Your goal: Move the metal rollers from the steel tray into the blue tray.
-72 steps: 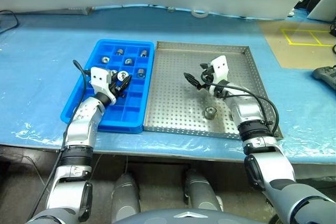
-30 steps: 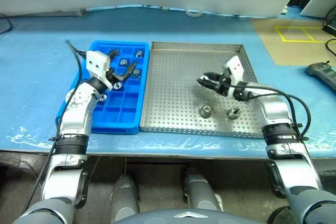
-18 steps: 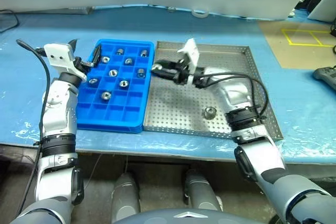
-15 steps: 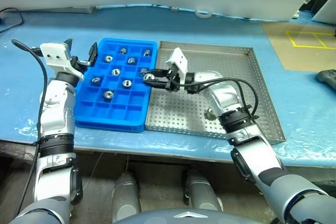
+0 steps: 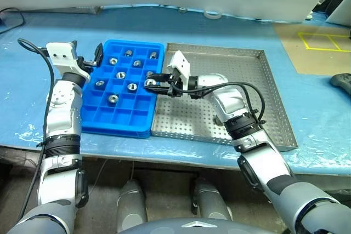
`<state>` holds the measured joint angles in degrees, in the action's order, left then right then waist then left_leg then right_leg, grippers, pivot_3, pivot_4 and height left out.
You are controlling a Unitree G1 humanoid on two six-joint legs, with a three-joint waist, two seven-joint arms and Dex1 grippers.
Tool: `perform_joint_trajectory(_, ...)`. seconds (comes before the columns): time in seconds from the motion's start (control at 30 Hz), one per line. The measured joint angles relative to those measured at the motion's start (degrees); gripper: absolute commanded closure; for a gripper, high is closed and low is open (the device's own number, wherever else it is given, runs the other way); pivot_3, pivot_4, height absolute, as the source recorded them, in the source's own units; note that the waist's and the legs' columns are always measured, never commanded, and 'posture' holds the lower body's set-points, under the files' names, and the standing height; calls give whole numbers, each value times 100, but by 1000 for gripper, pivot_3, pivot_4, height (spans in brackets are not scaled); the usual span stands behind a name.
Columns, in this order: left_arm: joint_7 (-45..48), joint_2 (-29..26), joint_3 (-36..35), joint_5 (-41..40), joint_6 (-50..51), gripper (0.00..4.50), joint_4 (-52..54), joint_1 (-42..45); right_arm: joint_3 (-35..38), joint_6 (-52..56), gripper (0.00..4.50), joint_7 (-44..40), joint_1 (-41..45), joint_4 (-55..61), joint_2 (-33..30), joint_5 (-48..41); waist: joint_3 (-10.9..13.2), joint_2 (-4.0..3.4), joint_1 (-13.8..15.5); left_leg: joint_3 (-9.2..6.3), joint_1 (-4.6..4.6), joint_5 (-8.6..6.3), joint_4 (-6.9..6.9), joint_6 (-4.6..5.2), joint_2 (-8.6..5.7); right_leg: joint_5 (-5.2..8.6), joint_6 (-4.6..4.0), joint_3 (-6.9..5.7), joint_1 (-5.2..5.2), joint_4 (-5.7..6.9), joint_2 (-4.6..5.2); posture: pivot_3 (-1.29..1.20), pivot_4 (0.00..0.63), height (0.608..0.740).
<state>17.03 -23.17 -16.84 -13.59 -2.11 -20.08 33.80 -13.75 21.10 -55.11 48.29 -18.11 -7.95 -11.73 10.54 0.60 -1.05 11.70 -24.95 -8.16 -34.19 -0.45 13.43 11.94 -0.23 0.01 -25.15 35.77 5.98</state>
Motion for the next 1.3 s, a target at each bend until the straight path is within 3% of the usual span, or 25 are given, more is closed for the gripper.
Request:
perform_joint_trajectory(0.3, 25, 82, 103, 46, -68, 345, 1, -6, -384, 67, 2952, 376, -275, 97, 159, 333, -1, 1, 5, -3, 6, 12, 5, -26, 32, -2, -3, 1, -1, 2, -47, -387, 150, 740)
perform_joint_trajectory(0.53, 25, 83, 108, 92, -95, 345, 1, -33, -494, 62, 741, 489, -333, 89, 156, 460, -1, 1, 4, -8, 14, 19, 11, -41, 39, -3, -5, 5, -2, 8, -62, -385, 150, 740)
perform_joint_trajectory(0.73, 389, 105, 173, -32, -124, 345, 9, -40, 12, 92, 741, 537, -329, 89, -120, 239, -1, 1, 34, -8, 15, 19, 11, -41, 35, -5, -8, 8, 4, 5, -60, -403, 150, 740)
perform_joint_trajectory(0.9, 1668, 101, 651, -490, 44, 345, 377, -232, 566, 456, 741, 206, -500, 158, -1270, 23, -2, 3, 67, -6, 26, 16, 11, -35, 29, -8, -13, 12, 21, -7, -57, -435, 150, 740)
perform_joint_trajectory(1.03, 2181, 98, 971, -528, 240, 345, 419, -330, 503, 856, 741, -414, -1228, 650, -2332, 27, -1, 3, 31, -3, 53, 17, 28, -43, 35, -7, -12, 18, 25, -7, -66, -452, 150, 740)
perform_joint_trajectory(1.3, 2422, 202, 1293, -381, 260, 345, 384, -326, 518, 1242, 741, -746, -1992, 1401, -3250, 35, -2, 2, -149, 7, 101, 22, 43, -51, 35, -8, -13, 32, 42, -4, -72, -489, 150, 740)
